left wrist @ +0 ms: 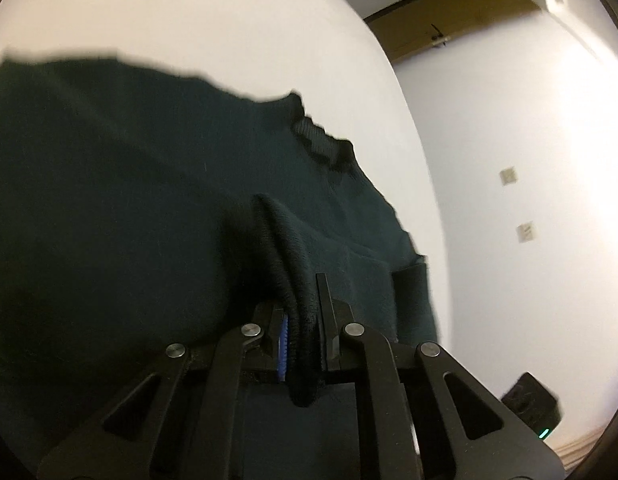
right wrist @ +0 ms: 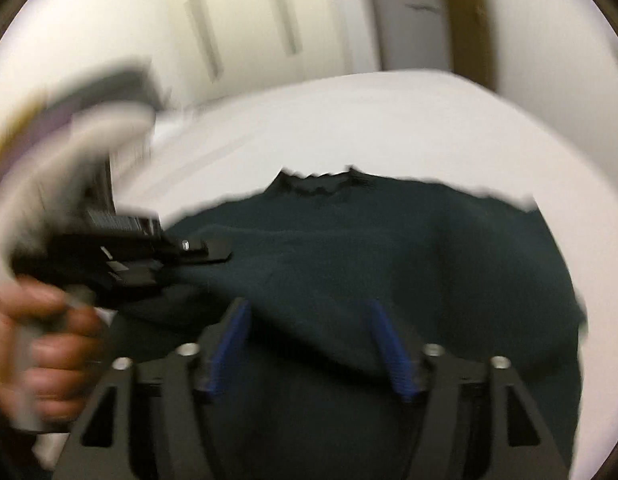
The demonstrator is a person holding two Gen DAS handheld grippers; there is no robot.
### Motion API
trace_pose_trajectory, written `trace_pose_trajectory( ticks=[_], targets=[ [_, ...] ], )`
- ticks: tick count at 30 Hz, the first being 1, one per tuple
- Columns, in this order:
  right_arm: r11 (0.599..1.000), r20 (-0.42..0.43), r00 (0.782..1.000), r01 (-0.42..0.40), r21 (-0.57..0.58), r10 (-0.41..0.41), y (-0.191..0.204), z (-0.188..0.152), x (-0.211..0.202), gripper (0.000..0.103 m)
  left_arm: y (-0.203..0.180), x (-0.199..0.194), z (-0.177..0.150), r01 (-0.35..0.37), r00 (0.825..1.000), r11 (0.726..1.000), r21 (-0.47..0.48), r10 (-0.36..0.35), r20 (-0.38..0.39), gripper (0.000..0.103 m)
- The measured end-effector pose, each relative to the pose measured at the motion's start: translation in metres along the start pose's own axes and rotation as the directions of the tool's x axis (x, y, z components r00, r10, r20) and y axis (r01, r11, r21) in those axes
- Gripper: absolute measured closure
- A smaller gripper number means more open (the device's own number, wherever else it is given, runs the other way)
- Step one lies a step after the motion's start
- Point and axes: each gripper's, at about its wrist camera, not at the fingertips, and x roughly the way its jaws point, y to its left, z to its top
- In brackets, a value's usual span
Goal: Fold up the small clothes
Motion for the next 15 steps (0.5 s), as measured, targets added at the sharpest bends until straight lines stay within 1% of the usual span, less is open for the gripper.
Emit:
trace_pose_trajectory(
  ticks=[1,2,3,4,5,7,8,9,11,12,13,15],
  targets=[
    [0.994,0.015,0.999,-0.042,0.105,0.040,-0.020,-0.005,-0.012,0.028,-0.001,-0.003,0.000,-0.017,1.000,1.000,0.026,0.017,0.008,0.094],
    [0.971,0.028,0.997,-0.074,0.229,0.069,-0.044,-0.011,-0.023,0.028,-0.004,-0.005,-0.001,-0.031,0.999,0.998,0.051,0.030,0.017,0.094],
    [0.935,0.037,0.995,-0.095,0.342,0.088,-0.067,-0.017,-0.029,0.027,-0.008,-0.005,-0.002,-0.038,0.999,0.997,0.066,0.036,0.027,0.094],
    [0.891,0.044,0.993,-0.114,0.440,0.105,-0.088,-0.024,-0.032,0.027,-0.013,-0.005,-0.002,-0.039,0.999,0.996,0.079,0.036,0.037,0.094],
    [0.836,0.052,0.992,-0.127,0.534,0.117,-0.109,-0.033,-0.033,0.027,-0.017,-0.005,-0.002,-0.042,0.998,0.995,0.087,0.039,0.044,0.094],
    [0.776,0.045,0.990,-0.133,0.617,0.134,-0.129,-0.039,-0.027,0.029,-0.028,-0.009,-0.002,-0.048,0.997,0.992,0.119,0.040,0.066,0.094],
    [0.739,0.060,0.986,-0.157,0.655,0.157,-0.137,-0.041,-0.023,0.029,-0.034,-0.010,-0.003,-0.046,0.996,0.989,0.144,0.035,0.078,0.094],
    [0.711,0.083,0.982,-0.182,0.680,0.171,-0.143,-0.040,-0.020,0.029,-0.041,-0.016,-0.003,-0.048,0.995,0.984,0.169,0.033,0.092,0.094],
    [0.680,0.136,0.974,-0.223,0.699,0.179,-0.152,-0.035,-0.016,0.029,-0.048,-0.023,-0.003,-0.028,0.994,0.979,0.202,0.005,0.113,0.094],
    [0.655,0.160,0.969,-0.245,0.715,0.188,-0.158,-0.032,-0.011,0.029,-0.052,-0.028,-0.004,-0.038,0.992,0.975,0.219,0.010,0.126,0.094],
    [0.623,0.185,0.963,-0.267,0.735,0.195,-0.166,-0.030,-0.006,0.030,-0.055,-0.029,-0.004,-0.051,0.990,0.970,0.236,0.018,0.140,0.094],
    [0.549,0.258,0.942,-0.334,0.766,0.213,-0.184,-0.022,0.003,0.032,-0.055,-0.030,-0.003,-0.065,0.988,0.966,0.248,0.028,0.150,0.094]
  ],
)
